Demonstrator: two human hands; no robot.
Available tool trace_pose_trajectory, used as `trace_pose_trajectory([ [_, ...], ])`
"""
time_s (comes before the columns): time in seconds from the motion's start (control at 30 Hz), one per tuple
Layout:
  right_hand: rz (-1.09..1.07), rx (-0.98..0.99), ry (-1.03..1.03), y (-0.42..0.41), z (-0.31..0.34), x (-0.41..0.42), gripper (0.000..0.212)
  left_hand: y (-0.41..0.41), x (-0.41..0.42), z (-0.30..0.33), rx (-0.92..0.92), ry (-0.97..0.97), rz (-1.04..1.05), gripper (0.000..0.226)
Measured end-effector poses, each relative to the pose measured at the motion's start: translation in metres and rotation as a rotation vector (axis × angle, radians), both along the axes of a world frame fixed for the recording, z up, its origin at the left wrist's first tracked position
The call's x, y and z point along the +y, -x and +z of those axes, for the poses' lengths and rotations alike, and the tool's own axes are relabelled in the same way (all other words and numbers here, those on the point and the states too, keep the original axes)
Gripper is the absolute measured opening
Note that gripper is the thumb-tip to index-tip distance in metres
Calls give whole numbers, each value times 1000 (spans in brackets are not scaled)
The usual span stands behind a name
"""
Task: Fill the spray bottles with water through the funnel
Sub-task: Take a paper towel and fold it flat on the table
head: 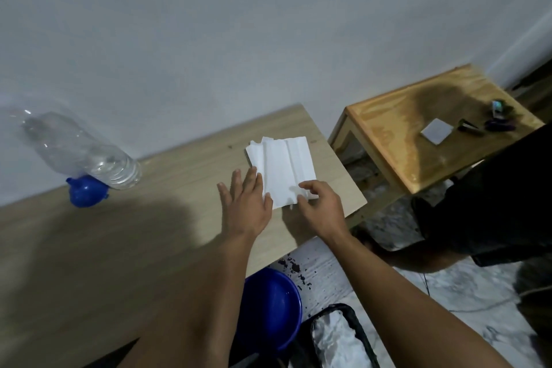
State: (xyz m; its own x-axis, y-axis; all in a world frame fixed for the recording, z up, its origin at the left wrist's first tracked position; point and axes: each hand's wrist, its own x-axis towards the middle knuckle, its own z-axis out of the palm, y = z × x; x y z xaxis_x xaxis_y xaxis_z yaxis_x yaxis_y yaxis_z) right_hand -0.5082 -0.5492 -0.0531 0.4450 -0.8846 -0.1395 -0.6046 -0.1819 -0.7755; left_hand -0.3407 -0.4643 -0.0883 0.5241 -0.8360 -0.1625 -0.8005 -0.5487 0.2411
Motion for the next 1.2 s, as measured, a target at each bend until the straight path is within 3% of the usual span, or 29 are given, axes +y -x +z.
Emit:
trace_pose_trajectory([
  [0.2, 65, 116, 16, -3, -7, -6, 26, -1, -7, 1, -8, 87, 102, 46],
  [0.3, 175, 234, 51, -9, -13, -9, 36, -1, -8, -3, -25, 101, 94, 38],
  [0.43, 252, 383, 123, -18, -19, -13, 39, -1, -9, -9, -55, 130, 88, 41],
  [0.63, 247, 358, 178, -18, -26, -12, 35, 4, -24, -8, 41, 171, 244, 46],
  [0.77, 270, 383, 168, -17, -24, -12, 34, 5, -36, -3, 121, 188, 325, 21],
  [0.93, 290, 397, 152, -19, -19, -14, 31, 10, -44, 9, 158, 265, 308, 13],
  [1.1, 250, 318, 149, -12, -14, -15, 45, 14, -44, 18, 240, 343, 300, 15],
  [1.2, 191, 271, 158, -5, -10, -17, 39, 19, -43, 29, 279, 372, 329, 11],
])
